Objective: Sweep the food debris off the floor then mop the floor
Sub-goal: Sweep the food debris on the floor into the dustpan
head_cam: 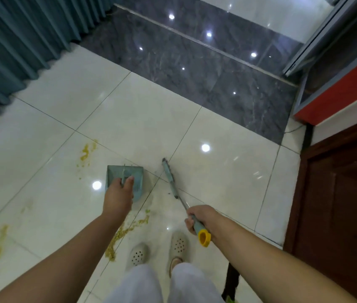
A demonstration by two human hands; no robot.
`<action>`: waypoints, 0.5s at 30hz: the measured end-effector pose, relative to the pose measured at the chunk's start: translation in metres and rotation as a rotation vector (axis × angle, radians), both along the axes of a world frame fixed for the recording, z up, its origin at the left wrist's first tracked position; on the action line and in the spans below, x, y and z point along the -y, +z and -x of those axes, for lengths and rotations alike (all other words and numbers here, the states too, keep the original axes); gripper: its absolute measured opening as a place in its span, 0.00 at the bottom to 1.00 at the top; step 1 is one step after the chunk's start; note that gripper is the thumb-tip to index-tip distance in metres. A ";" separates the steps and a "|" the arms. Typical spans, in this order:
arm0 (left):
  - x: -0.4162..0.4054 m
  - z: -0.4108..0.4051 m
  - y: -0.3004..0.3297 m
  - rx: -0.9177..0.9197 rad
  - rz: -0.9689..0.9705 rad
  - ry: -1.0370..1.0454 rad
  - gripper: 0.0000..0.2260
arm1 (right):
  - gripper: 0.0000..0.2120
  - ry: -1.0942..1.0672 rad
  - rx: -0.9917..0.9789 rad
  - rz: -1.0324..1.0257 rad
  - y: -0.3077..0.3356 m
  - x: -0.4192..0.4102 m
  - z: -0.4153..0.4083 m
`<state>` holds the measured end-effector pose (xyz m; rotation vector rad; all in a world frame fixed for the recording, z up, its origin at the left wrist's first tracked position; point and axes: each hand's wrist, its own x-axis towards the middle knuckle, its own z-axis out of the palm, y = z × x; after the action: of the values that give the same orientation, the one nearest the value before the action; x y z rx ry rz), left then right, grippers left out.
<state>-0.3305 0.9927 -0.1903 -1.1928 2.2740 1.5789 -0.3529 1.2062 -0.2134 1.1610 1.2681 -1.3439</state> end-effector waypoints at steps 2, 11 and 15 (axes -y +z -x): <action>-0.006 0.003 0.000 -0.009 -0.020 0.027 0.12 | 0.10 0.049 -0.035 -0.037 -0.001 -0.015 0.024; -0.019 0.014 -0.001 -0.037 -0.035 0.154 0.12 | 0.05 0.245 -0.195 -0.145 -0.018 -0.045 0.147; -0.019 0.009 -0.003 -0.040 -0.064 0.241 0.12 | 0.07 0.324 -0.223 -0.105 -0.032 -0.032 0.172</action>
<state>-0.3392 1.0112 -0.1934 -1.4777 2.1515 1.7564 -0.5254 1.2379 -0.2451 0.8444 1.6274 -1.1974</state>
